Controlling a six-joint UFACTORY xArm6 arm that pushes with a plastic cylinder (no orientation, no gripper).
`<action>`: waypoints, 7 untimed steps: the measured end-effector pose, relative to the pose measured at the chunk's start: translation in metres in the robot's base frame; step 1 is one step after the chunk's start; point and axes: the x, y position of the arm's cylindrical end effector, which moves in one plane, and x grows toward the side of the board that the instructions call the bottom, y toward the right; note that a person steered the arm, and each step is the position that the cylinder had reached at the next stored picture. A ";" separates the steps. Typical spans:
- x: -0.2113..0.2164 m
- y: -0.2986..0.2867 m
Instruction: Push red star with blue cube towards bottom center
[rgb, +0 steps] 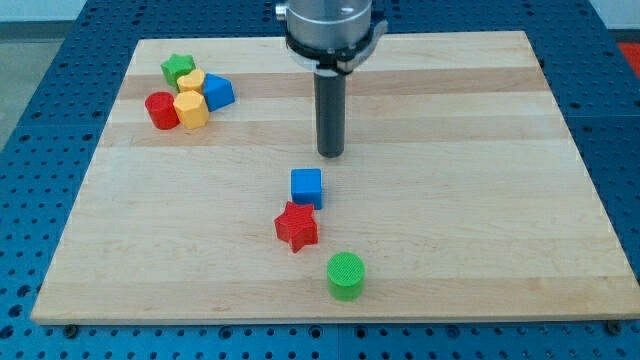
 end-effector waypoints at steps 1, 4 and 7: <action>0.030 -0.010; 0.101 -0.010; 0.133 -0.007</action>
